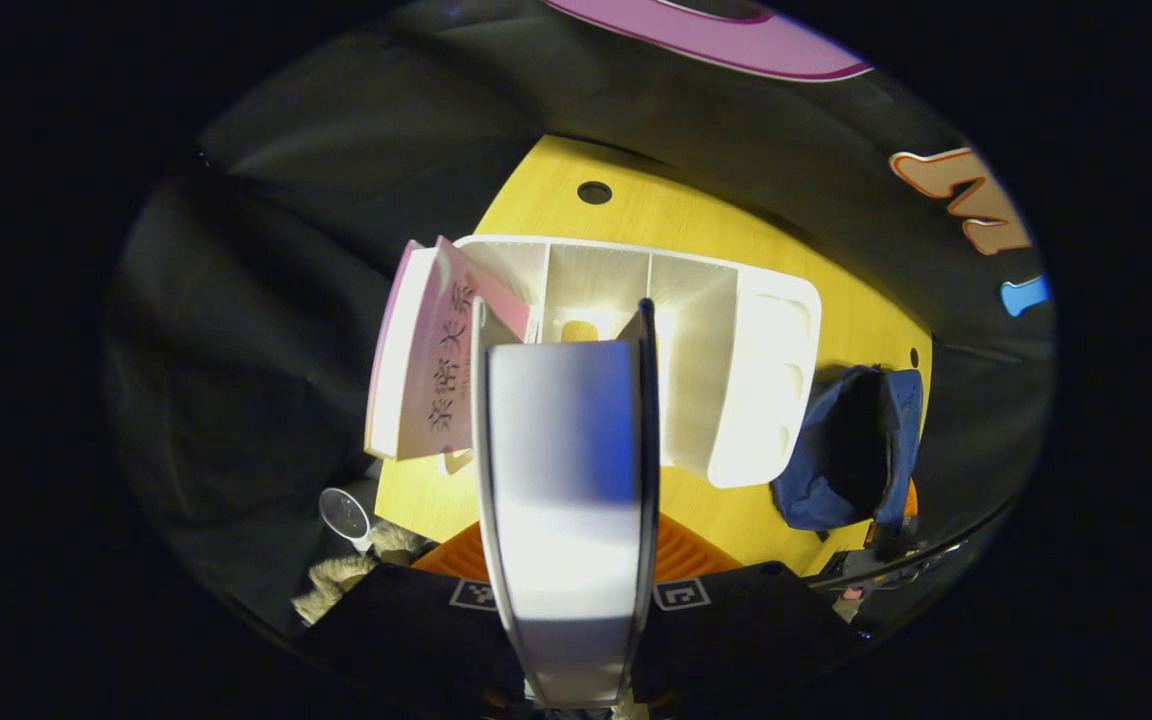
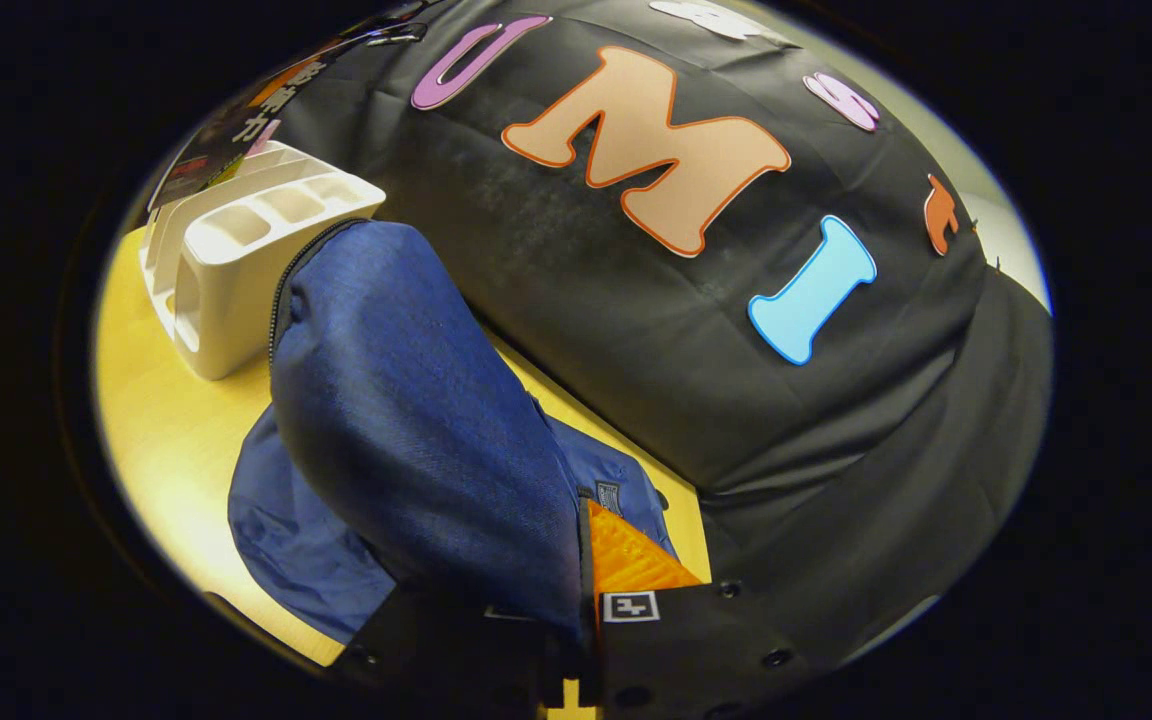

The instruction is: Open the schoolbag, grab two books from the bookshelf and put them into the schoolbag.

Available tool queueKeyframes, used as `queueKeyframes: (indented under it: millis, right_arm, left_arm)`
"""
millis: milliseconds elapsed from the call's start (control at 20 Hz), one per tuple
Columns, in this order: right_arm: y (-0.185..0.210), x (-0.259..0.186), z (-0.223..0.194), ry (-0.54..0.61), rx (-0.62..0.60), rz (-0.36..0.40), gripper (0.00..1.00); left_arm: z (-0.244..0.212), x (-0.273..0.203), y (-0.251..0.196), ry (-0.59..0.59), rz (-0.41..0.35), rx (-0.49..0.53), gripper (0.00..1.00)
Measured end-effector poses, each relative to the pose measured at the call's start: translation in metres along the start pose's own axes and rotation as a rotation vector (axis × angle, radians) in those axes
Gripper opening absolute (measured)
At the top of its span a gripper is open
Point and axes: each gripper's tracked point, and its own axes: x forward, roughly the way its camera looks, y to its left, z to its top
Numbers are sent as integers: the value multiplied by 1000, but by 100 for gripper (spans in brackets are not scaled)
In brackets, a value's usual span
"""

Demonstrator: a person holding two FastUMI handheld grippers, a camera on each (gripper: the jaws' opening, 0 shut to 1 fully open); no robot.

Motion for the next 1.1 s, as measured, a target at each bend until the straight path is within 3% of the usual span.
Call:
queueKeyframes:
  millis: [200, 500, 850, 1100]
  right_arm:
    - [-2, -2, -2, -3, 38, 13, 5]
    - [-9, -3, -2, -8, 83, 40, 5]
    - [-23, 0, -4, -6, 160, 81, 6]
    - [-31, 4, -6, -1, 240, 95, 6]
  left_arm:
    - [-14, -42, -19, -56, -12, 9, 40]
    - [-33, -63, -100, -105, -181, 73, 40]
    - [-45, -19, -216, -119, -445, 92, 39]
    - [-54, 28, -271, -124, -557, 71, 39]
